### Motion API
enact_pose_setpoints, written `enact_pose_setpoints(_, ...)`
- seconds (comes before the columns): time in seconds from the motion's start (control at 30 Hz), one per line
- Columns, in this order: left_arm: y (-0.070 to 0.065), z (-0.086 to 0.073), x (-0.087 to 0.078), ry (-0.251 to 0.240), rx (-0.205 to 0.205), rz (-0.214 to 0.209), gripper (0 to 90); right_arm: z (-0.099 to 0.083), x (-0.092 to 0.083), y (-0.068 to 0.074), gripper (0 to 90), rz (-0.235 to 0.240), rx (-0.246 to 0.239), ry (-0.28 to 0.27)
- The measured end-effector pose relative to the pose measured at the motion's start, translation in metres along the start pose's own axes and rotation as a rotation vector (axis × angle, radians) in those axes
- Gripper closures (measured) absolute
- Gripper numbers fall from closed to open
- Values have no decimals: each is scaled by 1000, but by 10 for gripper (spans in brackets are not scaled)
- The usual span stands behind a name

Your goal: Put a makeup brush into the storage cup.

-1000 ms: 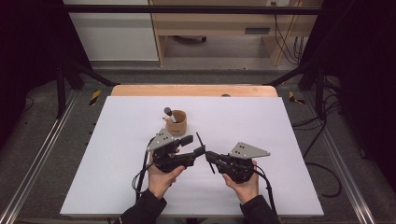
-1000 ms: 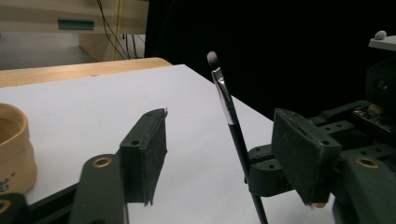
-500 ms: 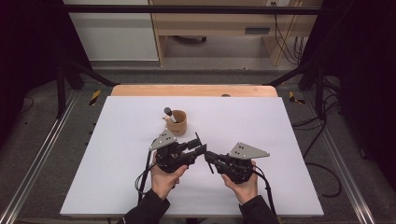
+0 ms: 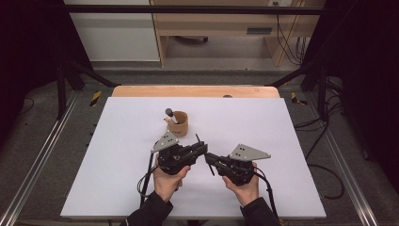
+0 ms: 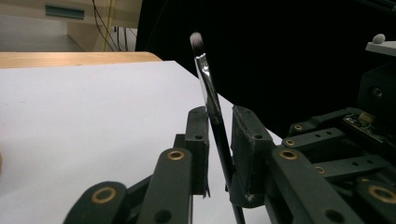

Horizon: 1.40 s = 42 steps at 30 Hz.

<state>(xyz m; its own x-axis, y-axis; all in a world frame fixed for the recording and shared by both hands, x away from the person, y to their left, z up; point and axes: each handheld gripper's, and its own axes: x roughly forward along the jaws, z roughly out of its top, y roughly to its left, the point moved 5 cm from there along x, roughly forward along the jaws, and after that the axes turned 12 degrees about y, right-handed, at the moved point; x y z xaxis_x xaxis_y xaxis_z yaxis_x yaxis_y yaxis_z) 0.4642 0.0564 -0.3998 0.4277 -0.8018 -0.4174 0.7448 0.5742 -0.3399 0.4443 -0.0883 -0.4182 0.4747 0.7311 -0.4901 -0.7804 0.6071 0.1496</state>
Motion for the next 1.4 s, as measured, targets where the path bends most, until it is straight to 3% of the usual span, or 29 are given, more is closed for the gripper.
enact_pose_setpoints(0.57,-4,0,-1,-12,4,-24,846,0,1,2,857,0,-5,-2)
enact_pose_setpoints(0.83,-5,1,-2,-15,18,-10,849,1,0,2,845,3,-8,-6)
enact_pose_setpoints(1.1,2,5,-10,-24,35,16,849,2,-7,-7,728,-17,10,-20)
enact_pose_setpoints(1.4,11,11,-26,-32,59,57,849,-6,-19,-28,565,-66,56,1)
